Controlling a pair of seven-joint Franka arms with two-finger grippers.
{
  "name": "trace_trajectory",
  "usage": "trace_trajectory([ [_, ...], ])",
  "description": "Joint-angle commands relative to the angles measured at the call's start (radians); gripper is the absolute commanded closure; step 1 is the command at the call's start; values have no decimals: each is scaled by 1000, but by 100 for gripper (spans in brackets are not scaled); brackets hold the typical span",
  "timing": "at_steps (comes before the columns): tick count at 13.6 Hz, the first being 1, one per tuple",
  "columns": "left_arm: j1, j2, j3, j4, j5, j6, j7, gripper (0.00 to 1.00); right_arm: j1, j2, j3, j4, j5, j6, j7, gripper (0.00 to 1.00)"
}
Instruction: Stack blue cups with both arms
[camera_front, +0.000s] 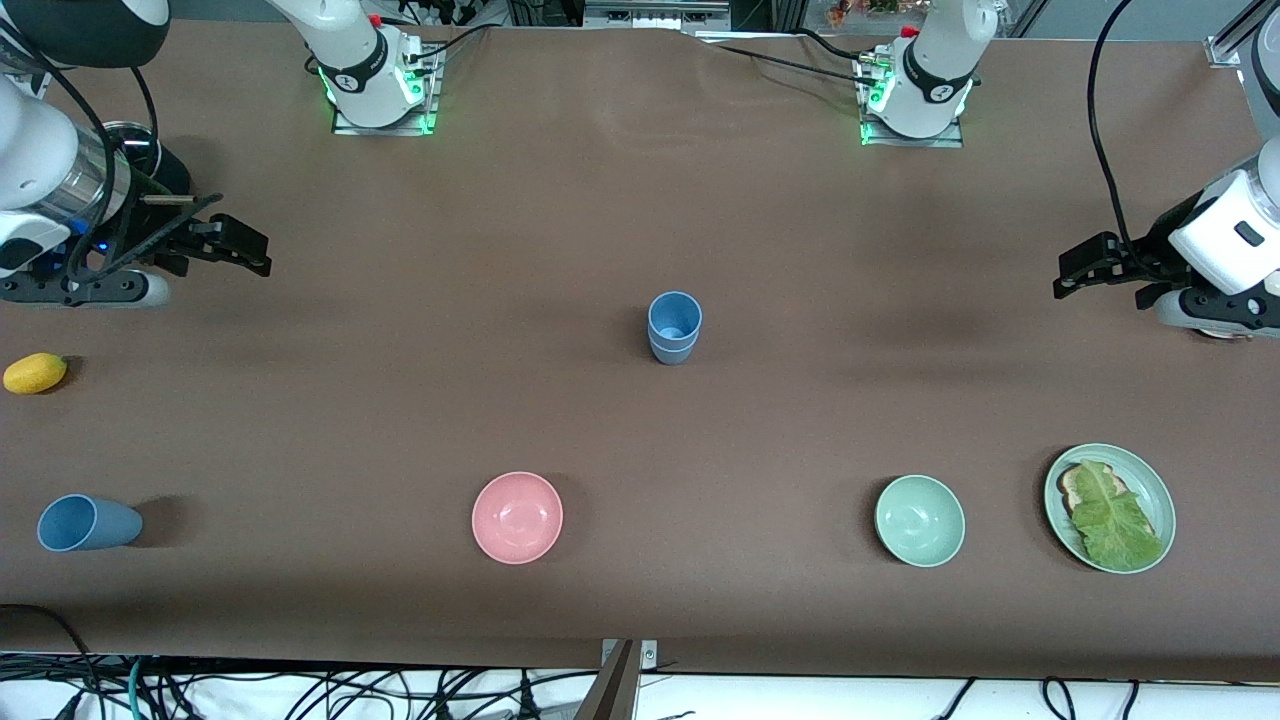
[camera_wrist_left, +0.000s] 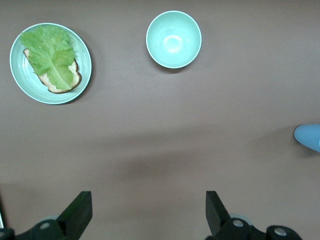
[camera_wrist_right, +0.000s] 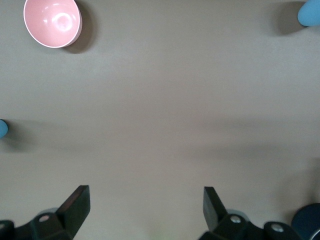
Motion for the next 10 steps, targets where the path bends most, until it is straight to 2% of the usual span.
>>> trace_trajectory([
  [1, 3, -11, 0, -3, -22, 0, 17, 0, -20, -24, 6, -17, -2, -12, -5, 0],
  [10, 3, -11, 0, -3, -22, -1, 18, 0, -25, -18, 6, 32, -32, -14, -14, 0],
])
